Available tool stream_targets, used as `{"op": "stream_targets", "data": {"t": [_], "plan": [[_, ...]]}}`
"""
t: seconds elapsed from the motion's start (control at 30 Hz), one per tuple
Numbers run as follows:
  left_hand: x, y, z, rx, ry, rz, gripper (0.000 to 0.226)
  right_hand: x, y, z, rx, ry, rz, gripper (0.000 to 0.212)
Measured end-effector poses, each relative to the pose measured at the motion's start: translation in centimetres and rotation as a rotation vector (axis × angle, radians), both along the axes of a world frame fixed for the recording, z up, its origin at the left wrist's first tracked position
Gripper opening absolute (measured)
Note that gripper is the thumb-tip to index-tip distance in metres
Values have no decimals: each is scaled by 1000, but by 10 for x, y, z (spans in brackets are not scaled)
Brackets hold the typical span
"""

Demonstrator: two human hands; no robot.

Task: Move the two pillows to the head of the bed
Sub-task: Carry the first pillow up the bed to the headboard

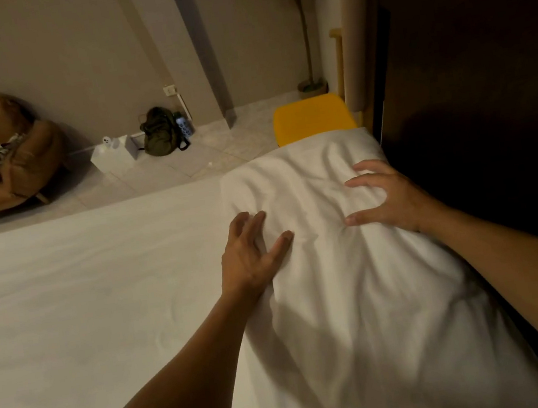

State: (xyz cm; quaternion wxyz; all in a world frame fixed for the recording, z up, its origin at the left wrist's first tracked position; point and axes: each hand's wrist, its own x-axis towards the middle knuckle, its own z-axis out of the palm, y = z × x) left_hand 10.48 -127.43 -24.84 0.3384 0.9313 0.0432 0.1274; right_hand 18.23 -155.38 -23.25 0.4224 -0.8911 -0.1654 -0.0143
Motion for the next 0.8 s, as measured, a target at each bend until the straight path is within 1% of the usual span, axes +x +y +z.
{"op": "stream_targets", "data": {"t": [0.1, 0.2, 0.3, 0.37, 0.47, 0.53, 0.57, 0.6, 0.67, 0.73, 0.8], "plan": [[7, 2, 0, -2, -15, 8, 68, 1, 1, 3, -5, 10, -15, 69], [10, 3, -7, 12, 26, -2, 70, -3, -1, -7, -17, 36, -32, 68], [9, 5, -16, 36, 103, -11, 72, -10, -8, -21, -39, 114, -55, 70], [8, 10, -22, 58, 137, -8, 72, -14, -15, -27, -91, 187, -64, 74], [9, 18, -20, 135, 240, 86, 73, -12, -25, -34, -204, 289, -110, 77], [15, 18, -10, 232, 237, 197, 67, -6, -27, -31, -232, 265, -215, 75], [20, 14, -4, 285, 203, 206, 65, -2, -24, -25, -241, 223, -267, 73], [26, 7, 1, 335, 156, 170, 63, 2, -18, -19, -257, 169, -300, 70], [38, -14, 9, 407, 80, 8, 61, 7, 3, -6, -319, 88, -276, 66], [44, -39, 12, 436, 77, -159, 59, 7, 25, -4, -390, 56, -175, 65], [40, -57, 6, 451, 91, -241, 59, -1, 40, -14, -444, 76, -91, 67]]}}
